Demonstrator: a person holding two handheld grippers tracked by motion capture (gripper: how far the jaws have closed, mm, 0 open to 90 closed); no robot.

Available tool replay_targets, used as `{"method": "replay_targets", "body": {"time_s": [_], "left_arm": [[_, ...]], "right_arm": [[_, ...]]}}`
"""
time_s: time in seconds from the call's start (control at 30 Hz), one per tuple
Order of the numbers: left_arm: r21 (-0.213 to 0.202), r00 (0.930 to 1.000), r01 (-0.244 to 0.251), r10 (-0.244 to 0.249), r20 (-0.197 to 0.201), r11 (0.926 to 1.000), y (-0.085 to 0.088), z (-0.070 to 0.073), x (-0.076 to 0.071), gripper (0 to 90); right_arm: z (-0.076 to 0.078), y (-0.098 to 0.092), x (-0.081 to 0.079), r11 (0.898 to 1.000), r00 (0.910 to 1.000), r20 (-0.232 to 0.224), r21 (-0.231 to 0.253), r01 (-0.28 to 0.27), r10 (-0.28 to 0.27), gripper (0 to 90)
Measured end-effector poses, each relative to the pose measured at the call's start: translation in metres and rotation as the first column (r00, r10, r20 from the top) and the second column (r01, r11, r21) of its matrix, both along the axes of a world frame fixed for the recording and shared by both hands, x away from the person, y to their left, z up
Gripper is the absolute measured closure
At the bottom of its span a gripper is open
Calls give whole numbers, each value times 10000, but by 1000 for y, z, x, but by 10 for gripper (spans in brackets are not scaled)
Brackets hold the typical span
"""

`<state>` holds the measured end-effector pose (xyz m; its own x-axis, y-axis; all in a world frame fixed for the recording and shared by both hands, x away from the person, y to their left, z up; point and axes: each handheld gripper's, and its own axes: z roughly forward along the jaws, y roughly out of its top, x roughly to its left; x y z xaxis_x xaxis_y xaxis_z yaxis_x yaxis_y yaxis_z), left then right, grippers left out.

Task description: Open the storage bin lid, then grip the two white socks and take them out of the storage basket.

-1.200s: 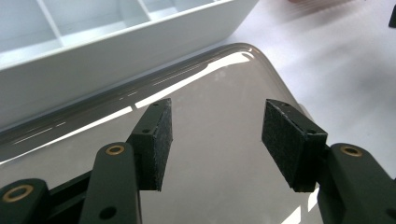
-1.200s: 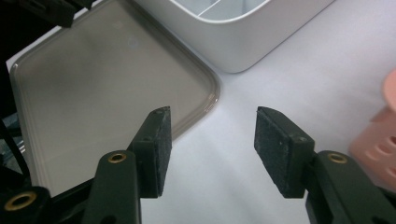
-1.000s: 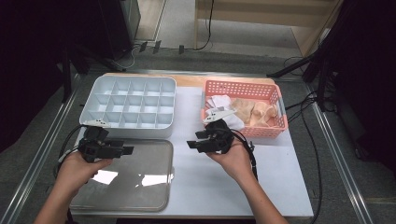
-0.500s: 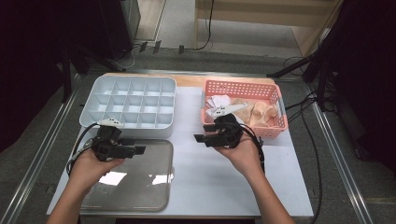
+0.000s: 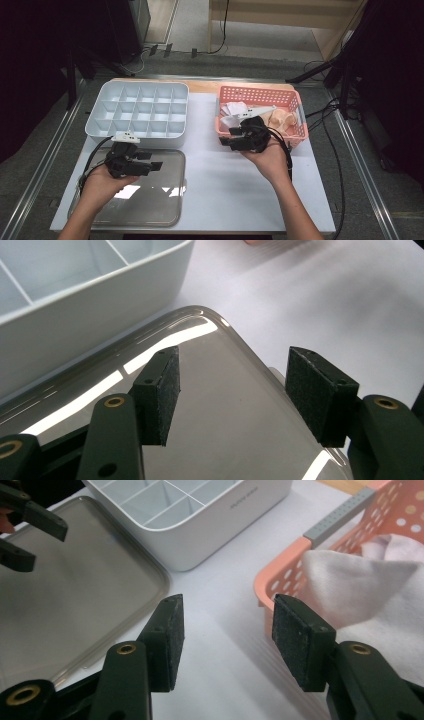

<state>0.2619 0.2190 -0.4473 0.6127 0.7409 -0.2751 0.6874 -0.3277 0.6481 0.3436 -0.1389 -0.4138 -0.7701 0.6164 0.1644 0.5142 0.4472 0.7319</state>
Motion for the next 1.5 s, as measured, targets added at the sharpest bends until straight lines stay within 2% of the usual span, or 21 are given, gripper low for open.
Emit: {"method": "replay_targets", "body": {"time_s": [0.1,0.27,1.0,1.17,1.3,1.5], "left_arm": [[-86,9999,-74,73,-111,9999,-1,-4,-1,407],[30,9997,-100,100,-213,9999,-2,-9,-2,412],[482,9988,308,-289,-394,9984,-7,-20,2,419],[510,9986,360,-339,-418,9980,-9,-21,1,419],[528,9985,362,-339,-436,9979,-8,-22,1,419],[439,9987,278,-259,-444,9986,-6,-21,-1,419]], "right_arm": [[-1,-2,3,10000,10000,-8,12,83,-83,484],[3,-6,7,9998,9998,122,114,156,-157,482],[19,-26,25,9974,9955,620,132,703,-710,453],[21,-30,30,9962,9941,639,135,865,-872,448],[21,-34,35,9940,9920,639,-49,1092,-1087,446],[19,-39,45,9903,9891,532,-137,1385,-1375,409]]}}
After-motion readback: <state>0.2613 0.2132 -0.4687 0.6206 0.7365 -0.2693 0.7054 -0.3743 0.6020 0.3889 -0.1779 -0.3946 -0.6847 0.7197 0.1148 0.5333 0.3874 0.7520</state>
